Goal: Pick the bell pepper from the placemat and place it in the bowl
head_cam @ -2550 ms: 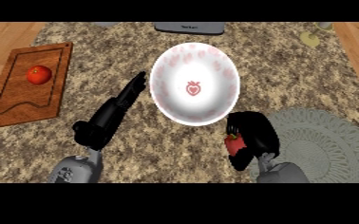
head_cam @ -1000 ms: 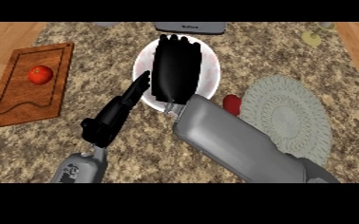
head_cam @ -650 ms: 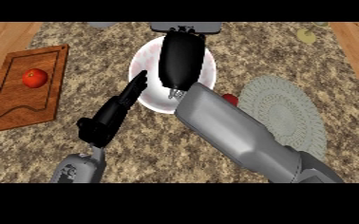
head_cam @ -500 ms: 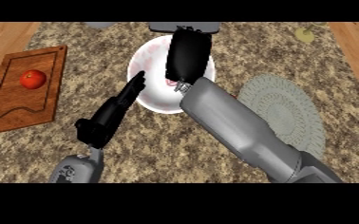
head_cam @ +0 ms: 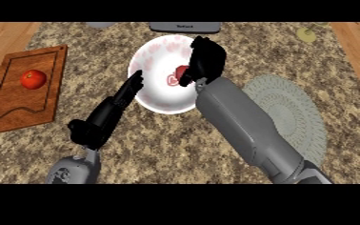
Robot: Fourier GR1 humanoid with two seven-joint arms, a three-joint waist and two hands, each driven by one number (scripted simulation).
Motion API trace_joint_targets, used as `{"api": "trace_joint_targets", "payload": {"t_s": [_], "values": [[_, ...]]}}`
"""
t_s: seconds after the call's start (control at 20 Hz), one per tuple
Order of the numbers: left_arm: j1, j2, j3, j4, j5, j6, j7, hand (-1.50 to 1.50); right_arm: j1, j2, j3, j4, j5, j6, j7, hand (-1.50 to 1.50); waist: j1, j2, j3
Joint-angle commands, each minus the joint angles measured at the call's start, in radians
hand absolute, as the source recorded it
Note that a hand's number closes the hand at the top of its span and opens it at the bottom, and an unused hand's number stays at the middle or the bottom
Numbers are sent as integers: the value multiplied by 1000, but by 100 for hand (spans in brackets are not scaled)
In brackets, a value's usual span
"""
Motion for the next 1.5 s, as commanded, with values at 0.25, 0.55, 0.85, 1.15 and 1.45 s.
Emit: {"api": "trace_joint_targets", "payload": {"t_s": [0.25,0.55,0.85,1.15,1.45], "values": [[34,10,23,-28,-11,11,1,0,-25,-6,-91,69,-22,-286,-126,-150,-26,-6,0],[50,0,20,10,-23,15,-36,0,41,-13,-167,-39,28,-483,-43,-150,-49,-12,0],[85,-4,25,-18,-17,16,-39,0,254,-112,-209,-318,15,-462,-60,-150,-80,-22,0],[104,40,72,-38,10,-8,-27,0,558,-243,-257,-657,-80,-468,-162,-150,-88,-22,1],[60,16,60,53,-14,-8,-68,0,922,-368,-241,-1030,-230,-420,-252,-150,-84,-16,0]]}}
